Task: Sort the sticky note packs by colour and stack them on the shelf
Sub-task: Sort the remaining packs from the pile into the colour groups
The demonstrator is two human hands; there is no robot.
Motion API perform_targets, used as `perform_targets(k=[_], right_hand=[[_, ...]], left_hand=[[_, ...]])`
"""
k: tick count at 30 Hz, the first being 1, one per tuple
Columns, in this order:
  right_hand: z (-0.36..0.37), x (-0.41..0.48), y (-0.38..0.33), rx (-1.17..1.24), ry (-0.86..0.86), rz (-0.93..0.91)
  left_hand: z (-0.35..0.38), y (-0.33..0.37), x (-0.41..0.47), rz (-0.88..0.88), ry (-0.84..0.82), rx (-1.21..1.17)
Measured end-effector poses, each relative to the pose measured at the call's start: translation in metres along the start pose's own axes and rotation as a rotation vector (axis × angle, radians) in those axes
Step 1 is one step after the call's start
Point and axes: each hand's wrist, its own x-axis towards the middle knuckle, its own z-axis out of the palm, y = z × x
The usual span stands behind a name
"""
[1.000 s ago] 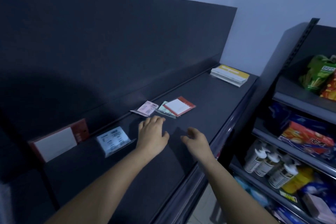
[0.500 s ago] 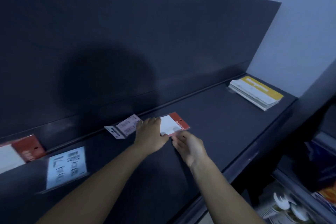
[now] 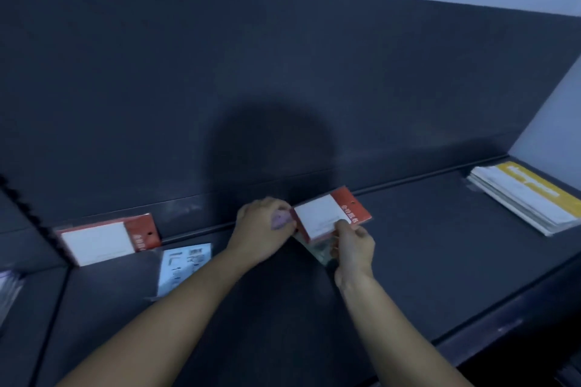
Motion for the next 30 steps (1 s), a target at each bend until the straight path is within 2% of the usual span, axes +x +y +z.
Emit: perform_targets(k=[4, 9, 15, 21, 24, 28, 30], right_hand=[[0.034, -0.031, 0.008, -0.096, -0.169, -0.055], [0.074, -0.076, 0.031, -0.164, -0.319, -0.102], [0.105, -0.121, 0.059, -0.199, -0.398, -0.104], [0.119, -0.162, 0.085, -0.208, -0.431, -0.077], [0.115, -0.178, 0.093, -0.218, -0.433, -0.11], [0.114, -0.195, 0.102, -0.177, -0.429, -0.131], [0.116, -0.202, 0.107, -0.177, -0.436, -0.115]], left_hand=[[-0.05, -0.039, -0.024, -0.143, 0.292, 0.146], [-0.097, -0.088, -0.066, -0.281, 0.402, 0.397], [-0.134, -0.129, -0.098, -0.348, 0.31, 0.663], [-0.163, -0.153, -0.101, -0.232, 0.157, 0.884], [-0.18, -0.156, -0.1, -0.193, 0.116, 0.786], [-0.216, -0.149, -0.108, -0.12, 0.429, 0.257], [-0.224, -0.142, -0.119, -0.165, 0.481, -0.035]])
